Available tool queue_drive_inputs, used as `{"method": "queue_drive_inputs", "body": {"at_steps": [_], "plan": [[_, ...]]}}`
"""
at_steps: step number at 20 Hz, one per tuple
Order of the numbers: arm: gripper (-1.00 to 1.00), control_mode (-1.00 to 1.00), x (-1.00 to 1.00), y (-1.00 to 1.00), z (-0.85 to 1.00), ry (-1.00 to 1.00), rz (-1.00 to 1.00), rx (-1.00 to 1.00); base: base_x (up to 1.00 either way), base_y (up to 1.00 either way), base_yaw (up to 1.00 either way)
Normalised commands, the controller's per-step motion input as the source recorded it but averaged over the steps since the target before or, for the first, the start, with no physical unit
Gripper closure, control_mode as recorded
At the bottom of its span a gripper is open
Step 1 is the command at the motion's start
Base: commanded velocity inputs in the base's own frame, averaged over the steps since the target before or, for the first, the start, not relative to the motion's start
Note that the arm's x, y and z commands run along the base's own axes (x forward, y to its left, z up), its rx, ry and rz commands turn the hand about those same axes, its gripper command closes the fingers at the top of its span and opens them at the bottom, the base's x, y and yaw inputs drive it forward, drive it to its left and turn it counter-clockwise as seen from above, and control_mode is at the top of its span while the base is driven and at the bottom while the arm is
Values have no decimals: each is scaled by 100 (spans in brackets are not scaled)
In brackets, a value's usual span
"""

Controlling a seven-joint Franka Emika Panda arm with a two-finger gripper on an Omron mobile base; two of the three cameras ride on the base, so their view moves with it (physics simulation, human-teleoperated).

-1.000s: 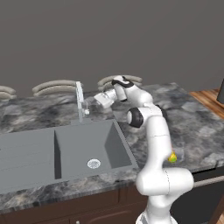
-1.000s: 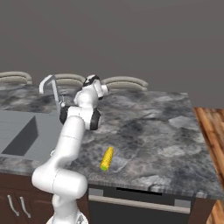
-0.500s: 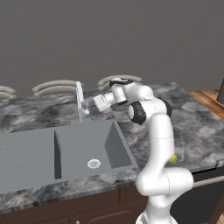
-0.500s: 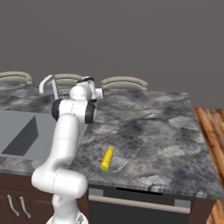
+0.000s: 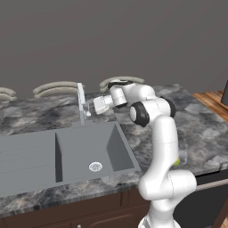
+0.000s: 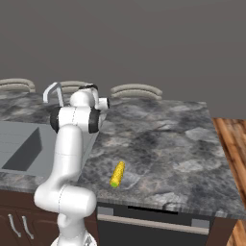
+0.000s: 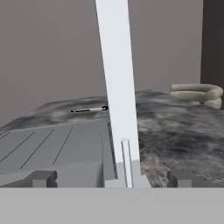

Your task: Turn on the sink faucet. Then move the corn from the counter to the sink. Turn off the sink. Move the vegetable from the sink to the pot next to the stove. Finally move the pot to the rear center burner.

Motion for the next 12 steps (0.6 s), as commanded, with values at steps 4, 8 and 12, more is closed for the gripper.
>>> {"method": "queue_drive_inputs", "body": {"at_steps": [4, 8, 12], "plan": [[-100, -100, 0, 3, 0, -2, -2, 0, 0, 0, 0], [-100, -100, 0, 8, 0, -2, -2, 0, 0, 0, 0], [-100, -100, 2, 9, 0, -1, -2, 0, 0, 0, 0]]}}
